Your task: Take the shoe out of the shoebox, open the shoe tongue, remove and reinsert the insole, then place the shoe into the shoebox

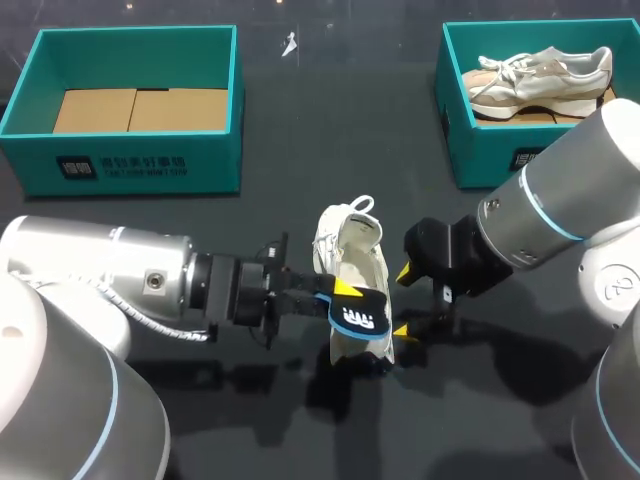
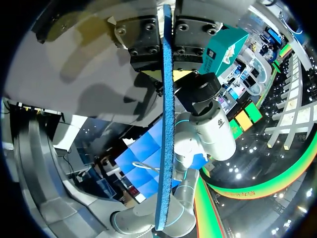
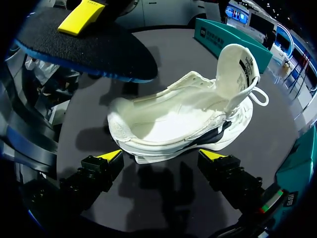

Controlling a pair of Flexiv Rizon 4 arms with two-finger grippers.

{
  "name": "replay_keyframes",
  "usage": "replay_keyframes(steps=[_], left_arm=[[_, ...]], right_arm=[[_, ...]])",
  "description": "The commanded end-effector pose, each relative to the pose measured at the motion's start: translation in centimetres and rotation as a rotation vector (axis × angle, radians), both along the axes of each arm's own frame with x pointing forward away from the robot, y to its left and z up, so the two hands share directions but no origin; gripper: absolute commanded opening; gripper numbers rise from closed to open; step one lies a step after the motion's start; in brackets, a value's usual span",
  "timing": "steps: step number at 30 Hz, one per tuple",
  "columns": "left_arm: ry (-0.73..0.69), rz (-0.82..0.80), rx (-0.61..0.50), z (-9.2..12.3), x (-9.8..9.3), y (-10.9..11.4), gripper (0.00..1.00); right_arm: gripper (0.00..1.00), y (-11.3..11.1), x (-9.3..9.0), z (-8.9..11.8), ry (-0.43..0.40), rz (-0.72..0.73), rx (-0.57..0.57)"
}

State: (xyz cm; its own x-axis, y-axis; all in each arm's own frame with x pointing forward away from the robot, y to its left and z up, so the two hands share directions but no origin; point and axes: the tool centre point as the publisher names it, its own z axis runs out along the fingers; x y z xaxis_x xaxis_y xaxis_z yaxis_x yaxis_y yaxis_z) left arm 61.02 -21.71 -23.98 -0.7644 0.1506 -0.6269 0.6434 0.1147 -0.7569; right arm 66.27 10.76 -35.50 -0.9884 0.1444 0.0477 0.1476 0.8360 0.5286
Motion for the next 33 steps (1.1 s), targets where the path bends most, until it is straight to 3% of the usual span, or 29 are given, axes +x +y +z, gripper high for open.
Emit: replay_keyframes(steps=[1,14,33], left_arm=[[0.0,0.0,0.001,-0.1,0.1,-0.2,0.0],[0.031,-0.033,-0.024,-2.1,0.2,-2.6,0.0],[0.068,-0.026,-0.035,-2.8,0.9,-4.3,0.0]], right_arm=[[1.0,0.0,-0.1,0.0,-0.001,-0.001,-0.001],[1.0,0.0,-0.1,0.0,-0.001,-0.001,-0.001],[1.0,0.0,-0.1,0.0,-0.001,-0.001,-0.001]])
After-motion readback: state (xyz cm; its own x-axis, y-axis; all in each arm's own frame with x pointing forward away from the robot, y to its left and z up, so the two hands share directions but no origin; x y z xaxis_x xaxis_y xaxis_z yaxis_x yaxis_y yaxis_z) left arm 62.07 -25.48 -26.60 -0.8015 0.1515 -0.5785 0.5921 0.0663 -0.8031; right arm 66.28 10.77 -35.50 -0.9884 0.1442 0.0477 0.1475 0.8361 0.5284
